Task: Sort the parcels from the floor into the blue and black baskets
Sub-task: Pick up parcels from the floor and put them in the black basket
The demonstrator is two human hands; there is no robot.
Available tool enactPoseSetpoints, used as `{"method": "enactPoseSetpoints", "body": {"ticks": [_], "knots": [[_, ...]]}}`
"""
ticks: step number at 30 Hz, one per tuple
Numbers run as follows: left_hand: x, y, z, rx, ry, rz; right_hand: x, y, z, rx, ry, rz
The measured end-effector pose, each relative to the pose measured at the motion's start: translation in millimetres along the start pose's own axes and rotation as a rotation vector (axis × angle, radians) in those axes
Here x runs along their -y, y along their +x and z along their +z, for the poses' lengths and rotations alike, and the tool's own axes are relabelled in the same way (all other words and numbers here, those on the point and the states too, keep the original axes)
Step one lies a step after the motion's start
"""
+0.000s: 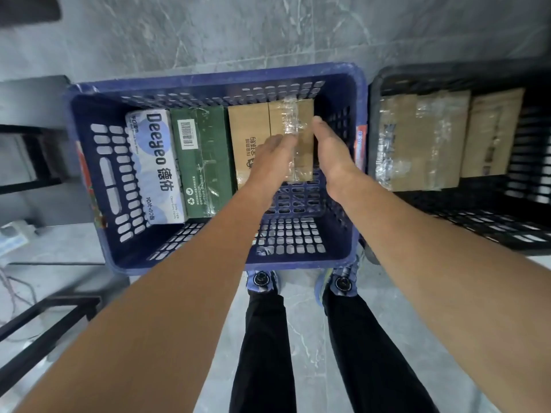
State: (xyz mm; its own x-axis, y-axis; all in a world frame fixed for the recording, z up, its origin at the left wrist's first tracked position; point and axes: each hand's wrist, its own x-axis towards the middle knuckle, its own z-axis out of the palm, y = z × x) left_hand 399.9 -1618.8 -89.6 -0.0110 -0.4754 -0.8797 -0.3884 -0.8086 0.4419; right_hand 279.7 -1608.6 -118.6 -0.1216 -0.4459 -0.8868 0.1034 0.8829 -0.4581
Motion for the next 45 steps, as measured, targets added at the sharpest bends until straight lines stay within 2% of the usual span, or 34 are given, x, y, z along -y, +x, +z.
{"method": "enactPoseSetpoints", "body": {"ticks": [6, 12, 17, 24, 33, 37, 39, 45], "knots": [[-55, -75, -9, -0.047, -0.044, 0.053, 42, -84, -31, 0.004, 0.130, -0.113], [-126, -178, -1, -0.017, -0.068, 0.055, 93, -190, -81, -0.077, 0.229, -0.172], [-194, -273, 17, 0.112, -0.034, 0.117, 135, -287, -126, -0.188, 0.334, -0.247], [-252, -383, 33, 0.286, 0.136, 0.325, 170, -419, -159, -0.358, 0.539, -0.377], [-282, -519, 31, 0.551, 0.398, 0.518, 146, -574, -168, -0.612, 0.829, -0.466], [-279, -542, 39, 0.618, 0.478, 0.539, 131, -620, -163, -0.681, 0.849, -0.499], [-266, -580, 59, 0.727, 0.575, 0.573, 106, -665, -164, -0.800, 0.916, -0.541], [-232, -640, 108, 0.886, 0.694, 0.615, 58, -733, -168, -0.970, 1.040, -0.550]]}}
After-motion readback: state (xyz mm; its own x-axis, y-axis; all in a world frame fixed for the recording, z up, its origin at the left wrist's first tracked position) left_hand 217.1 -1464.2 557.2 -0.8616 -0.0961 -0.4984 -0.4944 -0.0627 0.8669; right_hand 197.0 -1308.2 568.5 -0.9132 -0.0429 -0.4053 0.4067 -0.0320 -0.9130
